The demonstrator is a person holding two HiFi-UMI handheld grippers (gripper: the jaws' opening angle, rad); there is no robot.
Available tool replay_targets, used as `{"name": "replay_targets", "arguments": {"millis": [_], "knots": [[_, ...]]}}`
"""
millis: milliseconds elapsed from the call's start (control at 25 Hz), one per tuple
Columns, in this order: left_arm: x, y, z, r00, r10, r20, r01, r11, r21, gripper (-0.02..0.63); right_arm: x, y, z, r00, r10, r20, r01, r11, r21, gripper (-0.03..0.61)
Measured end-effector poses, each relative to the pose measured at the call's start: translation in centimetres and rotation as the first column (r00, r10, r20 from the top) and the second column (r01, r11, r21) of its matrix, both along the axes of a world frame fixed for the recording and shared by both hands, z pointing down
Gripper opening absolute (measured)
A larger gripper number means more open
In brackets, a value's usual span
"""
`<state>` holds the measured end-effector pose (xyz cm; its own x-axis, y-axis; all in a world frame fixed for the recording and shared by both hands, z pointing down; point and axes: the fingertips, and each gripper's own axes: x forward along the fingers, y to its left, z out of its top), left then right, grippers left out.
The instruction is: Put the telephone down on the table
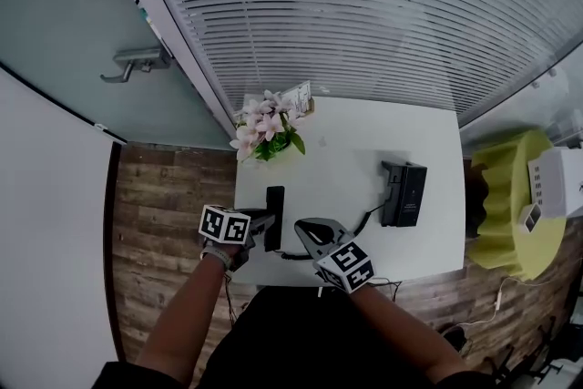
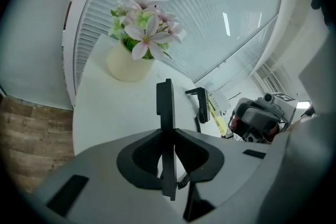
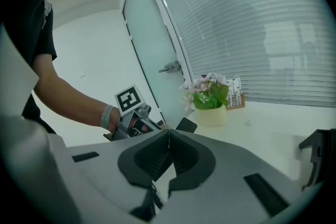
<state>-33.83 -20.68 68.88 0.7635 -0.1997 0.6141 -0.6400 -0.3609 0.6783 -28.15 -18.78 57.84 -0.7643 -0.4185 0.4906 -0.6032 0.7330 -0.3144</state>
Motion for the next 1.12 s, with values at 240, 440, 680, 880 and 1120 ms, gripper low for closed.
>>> {"name": "replay_targets", "arguments": {"millis": [240, 440, 680, 880, 1120], "knots": [[-0.5, -1.0, 0.8, 0.999, 0.021, 0.05, -0.022, 1.0, 0.008, 0.078, -3.0, 0.6, 0.5, 0.997, -0.073, -0.014, 0.073, 0.997, -0.01, 0.023], [-1.3, -1.8, 1.7, 0.997, 0.002, 0.076, -0.003, 1.0, 0.003, 0.083, -4.1, 1.0, 0.8, 0.994, -0.108, -0.028, 0.108, 0.994, -0.022, 0.023], [-2.6, -2.2, 3.3, 0.99, -0.031, 0.141, 0.031, 1.0, 0.002, 0.104, -4.3, 0.9, 0.9, 0.992, -0.119, -0.038, 0.117, 0.992, -0.044, 0.023], [-3.2, -2.5, 3.9, 0.986, -0.03, 0.161, 0.031, 1.0, -0.001, 0.112, -4.7, 0.9, 1.3, 0.991, -0.126, -0.035, 0.124, 0.991, -0.055, 0.023], [-3.5, -2.6, 4.0, 0.971, 0.013, 0.239, -0.025, 0.999, 0.045, 0.133, -4.5, 1.2, 1.5, 0.991, -0.127, -0.038, 0.124, 0.99, -0.072, 0.023]]}}
